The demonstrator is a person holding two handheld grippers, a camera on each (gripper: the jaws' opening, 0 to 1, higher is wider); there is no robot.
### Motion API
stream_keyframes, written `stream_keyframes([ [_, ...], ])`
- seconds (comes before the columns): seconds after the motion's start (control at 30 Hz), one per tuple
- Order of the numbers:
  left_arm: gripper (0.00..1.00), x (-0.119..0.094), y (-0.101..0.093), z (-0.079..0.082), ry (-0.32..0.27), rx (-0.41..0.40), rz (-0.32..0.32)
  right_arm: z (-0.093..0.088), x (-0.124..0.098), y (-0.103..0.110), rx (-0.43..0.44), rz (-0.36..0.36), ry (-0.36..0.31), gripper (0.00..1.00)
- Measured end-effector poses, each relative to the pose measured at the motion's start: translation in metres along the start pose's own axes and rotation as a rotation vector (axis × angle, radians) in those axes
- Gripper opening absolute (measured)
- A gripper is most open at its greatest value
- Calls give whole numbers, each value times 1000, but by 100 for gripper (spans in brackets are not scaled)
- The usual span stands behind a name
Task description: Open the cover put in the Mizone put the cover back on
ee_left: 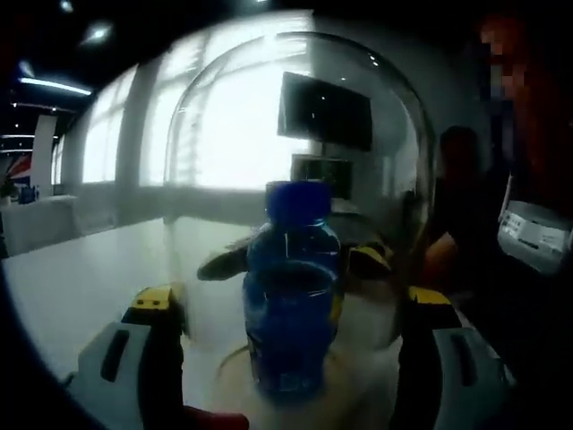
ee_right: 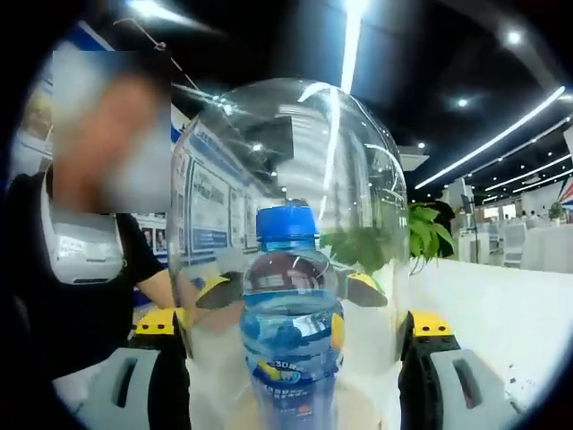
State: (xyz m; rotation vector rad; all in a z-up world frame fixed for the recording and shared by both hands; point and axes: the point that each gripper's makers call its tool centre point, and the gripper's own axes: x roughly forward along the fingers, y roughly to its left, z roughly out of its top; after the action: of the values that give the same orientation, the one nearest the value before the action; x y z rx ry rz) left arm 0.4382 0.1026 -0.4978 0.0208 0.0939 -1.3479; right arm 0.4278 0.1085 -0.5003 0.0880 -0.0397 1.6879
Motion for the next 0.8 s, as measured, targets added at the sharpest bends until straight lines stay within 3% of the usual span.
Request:
stream_keyframes([
  [0.3,85,2,4,-19,50,19,4,-14,-3,-5,-8,-8,44,90],
  [0.43,85,2,4,-18,34,21,1,-15,-3,-4,-11,-12,39,90],
  [0.57,85,-1,1,-23,72,13,4,-19,1,-5,-2,-11,56,90],
  [0.67,85,1,2,-23,39,4,8,-20,-3,-5,12,-14,34,90],
  [0.8,85,0,2,-22,37,5,9,-20,-4,-5,9,-21,48,90],
])
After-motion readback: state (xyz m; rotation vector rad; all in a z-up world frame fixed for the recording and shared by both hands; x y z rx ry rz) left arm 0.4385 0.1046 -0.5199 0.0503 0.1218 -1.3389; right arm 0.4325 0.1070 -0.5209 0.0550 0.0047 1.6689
